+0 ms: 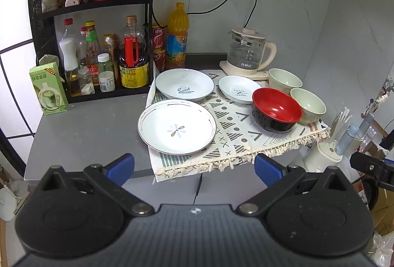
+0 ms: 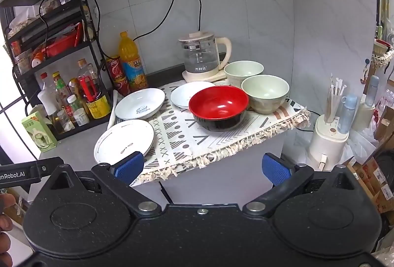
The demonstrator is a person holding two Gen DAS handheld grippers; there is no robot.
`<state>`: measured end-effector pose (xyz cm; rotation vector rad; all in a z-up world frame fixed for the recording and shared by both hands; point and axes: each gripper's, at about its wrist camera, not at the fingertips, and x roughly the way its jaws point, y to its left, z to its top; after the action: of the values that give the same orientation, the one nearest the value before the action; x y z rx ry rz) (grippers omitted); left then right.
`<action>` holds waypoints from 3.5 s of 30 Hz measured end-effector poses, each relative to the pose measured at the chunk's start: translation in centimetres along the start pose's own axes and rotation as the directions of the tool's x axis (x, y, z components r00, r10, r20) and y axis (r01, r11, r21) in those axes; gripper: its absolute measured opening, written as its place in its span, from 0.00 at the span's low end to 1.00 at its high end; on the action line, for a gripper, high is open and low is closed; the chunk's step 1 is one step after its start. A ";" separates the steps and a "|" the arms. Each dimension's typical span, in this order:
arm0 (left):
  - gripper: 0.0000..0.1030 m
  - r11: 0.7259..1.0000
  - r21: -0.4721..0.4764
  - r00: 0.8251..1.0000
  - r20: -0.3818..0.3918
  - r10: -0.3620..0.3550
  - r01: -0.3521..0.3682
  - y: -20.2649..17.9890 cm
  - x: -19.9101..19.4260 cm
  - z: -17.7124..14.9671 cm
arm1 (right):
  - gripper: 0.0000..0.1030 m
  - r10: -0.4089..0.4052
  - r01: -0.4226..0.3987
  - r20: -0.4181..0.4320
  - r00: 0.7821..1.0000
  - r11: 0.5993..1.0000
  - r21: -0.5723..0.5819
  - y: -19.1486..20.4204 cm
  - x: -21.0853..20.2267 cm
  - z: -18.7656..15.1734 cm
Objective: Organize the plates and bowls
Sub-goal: 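Move both tools toward the dishes on the patterned cloth, then reach the right gripper toward the large pale green bowl's rim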
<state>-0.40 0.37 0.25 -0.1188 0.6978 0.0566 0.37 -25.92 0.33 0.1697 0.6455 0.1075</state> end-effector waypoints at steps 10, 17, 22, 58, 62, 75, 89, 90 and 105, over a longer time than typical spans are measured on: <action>0.99 1.000 0.005 1.000 -0.002 -0.005 0.005 0.2 0.2 0.2 | 1.00 -0.004 0.003 -0.013 1.000 1.000 -0.005 0.4 0.1 0.1; 0.99 1.000 -0.001 1.000 0.005 -0.009 0.009 0.0 0.1 0.4 | 1.00 0.001 -0.001 -0.023 1.000 1.000 -0.011 0.2 0.1 0.0; 0.99 1.000 -0.002 1.000 0.007 -0.006 0.006 0.0 0.0 0.4 | 1.00 -0.003 0.002 -0.023 1.000 1.000 -0.015 0.2 0.2 0.1; 0.99 1.000 -0.008 1.000 -0.016 -0.018 0.017 -0.8 2.8 1.0 | 1.00 -0.014 0.013 -0.052 0.999 1.000 -0.018 -1.8 2.1 0.3; 0.99 1.000 -0.013 1.000 -0.018 -0.017 0.017 -1.0 3.0 1.1 | 1.00 -0.013 0.012 -0.067 0.998 1.000 -0.017 -2.1 2.4 0.2; 0.99 1.000 -0.021 0.999 -0.030 -0.016 0.016 -2.5 4.6 1.3 | 1.00 -0.027 0.025 -0.074 0.997 1.000 -0.017 -3.8 3.4 0.5; 0.99 0.999 -0.023 0.998 -0.052 -0.023 0.022 -4.3 8.8 3.3 | 1.00 -0.052 0.054 -0.061 0.997 0.998 0.029 -6.4 6.0 1.6; 0.99 0.999 -0.019 0.998 -0.049 -0.027 0.026 -4.5 9.1 3.5 | 1.00 -0.059 0.061 -0.063 0.996 0.998 0.034 -6.6 6.3 1.7; 0.99 0.993 0.046 0.990 -0.096 -0.102 0.107 -7.6 17.3 9.1 | 1.00 -0.125 0.130 -0.097 0.987 0.990 0.047 -7.7 12.5 5.9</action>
<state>19.37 -5.83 -3.29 -0.1091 0.7848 -0.0681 14.25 -32.27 -3.84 0.1751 0.7520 -0.0255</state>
